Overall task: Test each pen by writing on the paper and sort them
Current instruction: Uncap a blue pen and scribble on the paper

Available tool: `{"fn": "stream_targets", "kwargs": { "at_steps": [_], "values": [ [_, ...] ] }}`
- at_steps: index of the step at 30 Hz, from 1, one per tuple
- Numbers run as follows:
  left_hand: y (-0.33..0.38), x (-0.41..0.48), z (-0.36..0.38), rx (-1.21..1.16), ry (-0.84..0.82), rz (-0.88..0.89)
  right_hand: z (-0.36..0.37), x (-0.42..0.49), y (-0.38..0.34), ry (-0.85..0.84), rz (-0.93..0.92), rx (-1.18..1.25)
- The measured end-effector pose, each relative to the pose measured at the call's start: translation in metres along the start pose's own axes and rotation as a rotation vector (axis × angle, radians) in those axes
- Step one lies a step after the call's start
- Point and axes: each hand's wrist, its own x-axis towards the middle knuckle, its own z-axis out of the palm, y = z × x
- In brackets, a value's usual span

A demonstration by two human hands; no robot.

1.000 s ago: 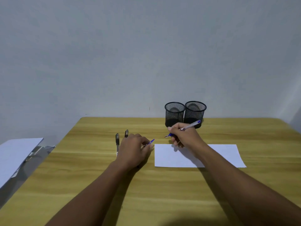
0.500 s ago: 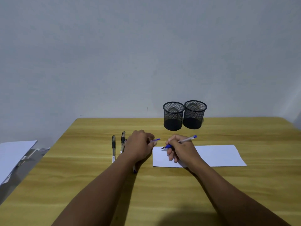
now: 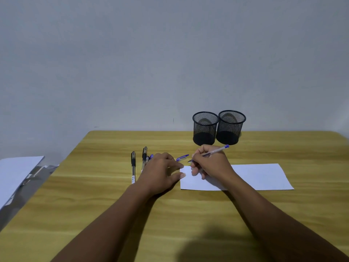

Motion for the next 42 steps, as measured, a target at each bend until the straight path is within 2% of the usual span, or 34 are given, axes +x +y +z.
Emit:
{"fn": "stream_targets", "kwargs": {
  "at_steps": [7,13,26,42],
  "values": [
    [-0.005,0.002,0.002,-0.014,-0.003,-0.005,0.013,0.014,0.021,0.010,-0.110,-0.026],
    [-0.005,0.002,0.000,-0.019,0.004,0.004,0.012,0.012,0.029,-0.049,-0.156,-0.061],
    [-0.001,0.005,-0.005,-0.016,-0.014,-0.015,0.012,0.015,0.032,-0.060,-0.175,-0.153],
    [-0.002,0.006,-0.005,-0.003,-0.042,-0.023,0.011,0.015,0.034,-0.043,-0.180,-0.104]
  ]
}}
